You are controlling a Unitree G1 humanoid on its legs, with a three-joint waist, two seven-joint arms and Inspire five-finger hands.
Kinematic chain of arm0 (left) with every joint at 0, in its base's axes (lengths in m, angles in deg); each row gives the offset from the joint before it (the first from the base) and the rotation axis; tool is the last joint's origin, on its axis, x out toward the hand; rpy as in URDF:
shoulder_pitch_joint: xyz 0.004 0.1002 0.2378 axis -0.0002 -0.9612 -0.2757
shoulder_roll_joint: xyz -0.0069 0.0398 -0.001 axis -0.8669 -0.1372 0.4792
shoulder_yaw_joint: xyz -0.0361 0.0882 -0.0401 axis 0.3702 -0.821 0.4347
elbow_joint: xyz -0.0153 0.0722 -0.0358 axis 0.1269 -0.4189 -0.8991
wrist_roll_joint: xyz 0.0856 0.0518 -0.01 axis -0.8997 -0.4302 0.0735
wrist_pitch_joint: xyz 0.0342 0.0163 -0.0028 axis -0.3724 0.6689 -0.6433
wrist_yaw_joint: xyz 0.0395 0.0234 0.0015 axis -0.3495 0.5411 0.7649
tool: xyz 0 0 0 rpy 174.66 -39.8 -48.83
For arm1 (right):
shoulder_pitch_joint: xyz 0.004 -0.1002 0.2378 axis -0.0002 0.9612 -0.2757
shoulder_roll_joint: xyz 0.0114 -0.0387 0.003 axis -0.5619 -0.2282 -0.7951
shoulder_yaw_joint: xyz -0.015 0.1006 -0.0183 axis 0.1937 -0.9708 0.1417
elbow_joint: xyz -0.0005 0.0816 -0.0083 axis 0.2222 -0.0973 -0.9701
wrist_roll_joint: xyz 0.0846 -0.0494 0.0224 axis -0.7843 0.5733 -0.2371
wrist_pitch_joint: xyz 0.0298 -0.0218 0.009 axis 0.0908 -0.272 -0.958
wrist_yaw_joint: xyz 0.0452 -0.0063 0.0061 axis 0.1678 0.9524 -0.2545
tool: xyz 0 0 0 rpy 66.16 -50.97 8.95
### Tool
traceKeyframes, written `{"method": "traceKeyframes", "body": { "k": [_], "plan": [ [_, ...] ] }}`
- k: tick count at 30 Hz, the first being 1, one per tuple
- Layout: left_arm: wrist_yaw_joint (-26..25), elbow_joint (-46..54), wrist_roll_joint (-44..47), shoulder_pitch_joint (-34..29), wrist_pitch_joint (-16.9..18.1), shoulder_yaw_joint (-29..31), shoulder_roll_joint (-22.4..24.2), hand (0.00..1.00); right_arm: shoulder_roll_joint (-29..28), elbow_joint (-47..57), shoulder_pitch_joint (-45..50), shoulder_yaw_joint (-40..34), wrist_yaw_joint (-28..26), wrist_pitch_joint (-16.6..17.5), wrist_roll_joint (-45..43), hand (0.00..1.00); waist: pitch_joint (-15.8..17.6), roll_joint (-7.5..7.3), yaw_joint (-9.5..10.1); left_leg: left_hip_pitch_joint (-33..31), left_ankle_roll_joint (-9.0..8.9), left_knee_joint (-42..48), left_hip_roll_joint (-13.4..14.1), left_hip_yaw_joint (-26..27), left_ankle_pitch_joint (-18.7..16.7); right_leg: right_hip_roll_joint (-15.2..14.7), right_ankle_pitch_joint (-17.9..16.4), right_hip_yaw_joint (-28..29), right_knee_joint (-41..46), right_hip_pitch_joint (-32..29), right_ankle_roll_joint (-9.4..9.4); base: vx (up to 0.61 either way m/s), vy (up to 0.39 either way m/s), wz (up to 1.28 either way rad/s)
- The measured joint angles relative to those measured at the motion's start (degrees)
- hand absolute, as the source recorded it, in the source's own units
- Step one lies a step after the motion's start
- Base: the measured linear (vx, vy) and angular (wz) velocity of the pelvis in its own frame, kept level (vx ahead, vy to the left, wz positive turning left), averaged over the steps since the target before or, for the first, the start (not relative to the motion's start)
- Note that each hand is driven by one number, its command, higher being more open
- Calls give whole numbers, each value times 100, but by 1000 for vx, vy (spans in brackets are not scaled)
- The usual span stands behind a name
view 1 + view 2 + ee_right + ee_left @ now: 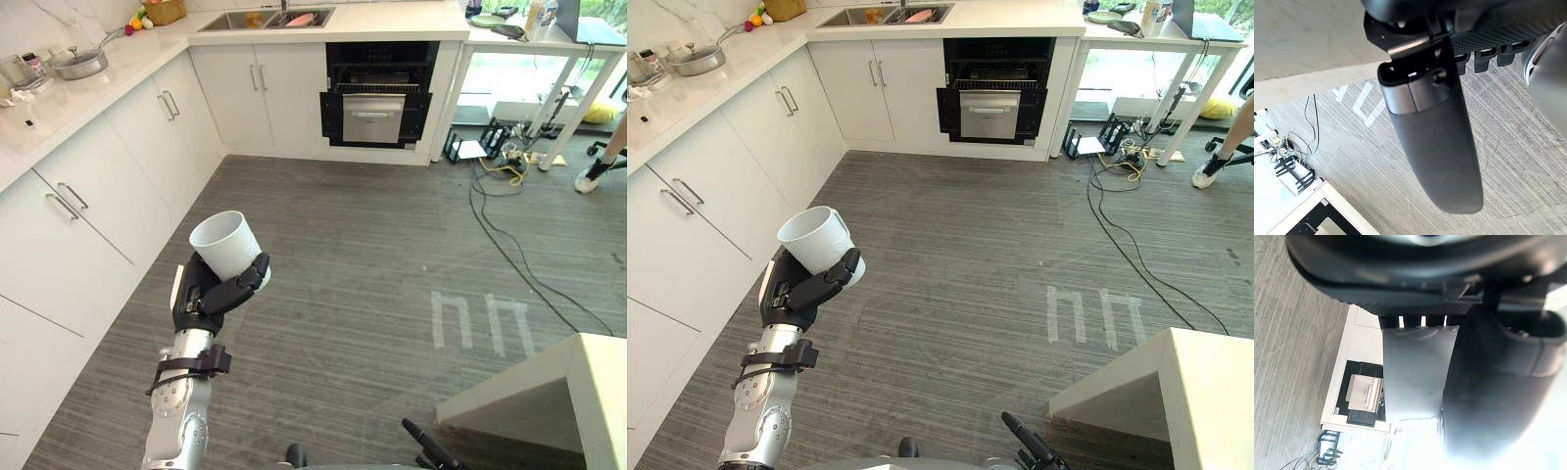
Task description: Walk over to the sink, pick up the cup, carry it to the dishwasher, place the cup inside the dishwasher, then close the dishwasher door
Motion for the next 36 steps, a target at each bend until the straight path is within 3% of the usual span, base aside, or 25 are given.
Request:
{"method": "traceKeyframes", "body": {
  "k": [6,8,10,11,12,13,14,15,16,18,19,21,22,23,24,25,26,27,28,30,32,33,34,35,36],
  "plan": [
    [-326,-278,-295,-5,-3,1,45,0,-95,3,29,-198,25,-12,0,100,11,-15,-5,-68,98,5,-14,11,-69,-2,-40,-50,-4,-50,-23,1,0,2],
    [-471,-351,-413,-70,-53,4,113,0,-137,22,7,-227,78,-12,-1,100,43,-57,-1,-159,167,156,-61,18,-231,-86,-304,-58,348,-234,22,15,13,4],
    [-581,-352,-690,-151,-101,3,233,0,-191,144,-77,-227,145,-22,-11,100,161,-275,3,-496,274,1019,-231,246,-680,-431,-857,-27,1229,-576,135,52,42,15],
    [-582,-353,-778,-156,-141,-23,250,0,-185,155,-71,-228,167,-23,-17,100,168,-306,2,-580,350,1258,-283,397,-811,-518,-926,-79,1286,-553,204,126,52,44],
    [-575,-327,-937,-145,-209,-104,292,0,-162,165,11,-230,193,-18,-32,100,151,-276,-29,-676,546,1633,-344,644,-1067,-645,-984,-220,1626,-487,290,187,81,54],
    [-589,-348,-1015,-76,-201,-117,337,0,-158,223,-7,-276,242,101,-63,100,214,-216,-52,-681,549,1861,-316,633,-1391,-802,-1088,-295,2640,-827,401,186,94,57],
    [-616,-472,-1018,1,-208,-140,345,0,-139,258,-47,-277,297,134,-159,100,259,-270,-52,-644,574,2081,-350,590,-1535,-1031,-977,-309,3759,-1252,263,214,161,38],
    [-636,-609,-1017,28,-271,-141,316,0,-110,268,-105,-265,320,159,-233,100,303,-322,-58,-481,641,2276,-376,525,-1751,-1287,-376,-251,4966,-1694,-5,235,160,32],
    [-665,-700,-1019,29,-339,-158,298,0,-128,267,-100,-263,309,203,-252,100,343,-302,-91,-289,698,2367,-361,409,-1933,-1316,119,-48,5833,-2062,-55,269,147,28],
    [-774,-723,-1020,34,-347,-200,300,0,-239,281,-78,-219,291,247,-234,100,383,-284,-136,-79,730,2370,-310,224,-2146,-1033,-302,89,6299,-2583,-147,273,42,43],
    [-798,-722,-1027,71,-347,-247,289,0,-360,386,-21,-219,287,262,-240,100,415,-267,-162,35,713,2315,-292,80,-2197,-854,-445,86,6059,-2774,-137,357,-18,79],
    [-800,-717,-1101,156,-342,-368,271,0,-572,701,131,-226,274,388,-256,100,453,-256,-294,228,633,2171,-287,-239,-2207,-545,-480,25,4520,-2918,-27,308,-60,93],
    [-767,-717,-1128,291,-343,-507,216,0,-592,814,181,-195,262,405,-247,100,453,-264,-335,276,586,2153,-300,-454,-2291,-402,-309,58,2922,-2879,98,422,-152,97],
    [-723,-719,-1126,455,-348,-663,160,0,-589,788,211,-208,258,426,-239,100,475,-281,-307,399,516,2152,-331,-622,-2412,-352,61,80,1626,-2821,175,530,-200,89],
    [-712,-719,-1124,518,-352,-715,136,0,-587,773,225,-212,262,444,-233,100,483,-284,-297,496,470,2165,-336,-689,-2482,-329,286,97,1227,-2788,166,415,-177,61],
    [-698,-720,-1118,576,-380,-740,141,0,-579,770,265,-212,261,487,-224,100,502,-261,-313,693,366,2160,-293,-764,-2605,-291,718,161,1087,-2713,103,446,-197,47],
    [-684,-717,-1117,606,-407,-737,149,0,-578,766,318,-215,260,536,-222,100,506,-189,-330,961,250,2111,-186,-739,-2673,-222,1178,205,1378,-2624,-134,657,-295,45],
    [-654,-712,-1116,619,-417,-718,159,0,-575,800,319,-221,256,593,-197,100,494,-130,-346,1106,231,2199,-91,-690,-2666,-189,1101,194,1916,-2685,-266,542,-244,27],
    [-629,-706,-1116,616,-423,-715,173,0,-571,836,320,-220,255,614,-173,100,469,-90,-338,1111,194,2336,-19,-661,-2644,-154,878,164,2150,-2717,-271,529,-256,14],
    [-557,-697,-1125,595,-424,-784,231,0,-592,1025,363,-216,237,661,-172,100,416,-64,-348,865,110,3299,177,-650,-2444,-99,261,5,2726,-2665,-364,490,-280,16],
    [-495,-689,-1157,492,-406,-904,342,0,-599,1202,457,-217,218,736,-180,100,412,-57,-342,432,-87,4543,375,-642,-1792,-22,-202,-103,2926,-2419,-421,455,-277,11],
    [-467,-680,-1271,330,-366,-920,455,0,-579,1259,516,-209,182,814,-177,100,381,18,-315,88,-566,5370,595,-652,-960,161,-452,-93,2845,-2138,-493,593,-262,-20],
    [-461,-668,-1313,159,-358,-918,577,0,-547,1267,521,-191,189,890,-154,100,322,127,-277,-322,-658,6226,888,-619,-186,410,-612,-65,2577,-1797,-661,607,-229,-27],
    [-451,-664,-1319,98,-357,-919,613,0,-536,1265,502,-152,215,958,-123,100,297,176,-264,-557,-595,6672,1011,-578,-233,510,-661,-49,2458,-1624,-718,624,-179,-32],
    [-427,-661,-1320,20,-359,-911,632,0,-511,1262,476,-77,330,1098,-134,100,302,172,-228,-984,-129,7378,1114,-421,-537,636,-757,48,2253,-1257,-844,498,-106,-51]
  ]
}}
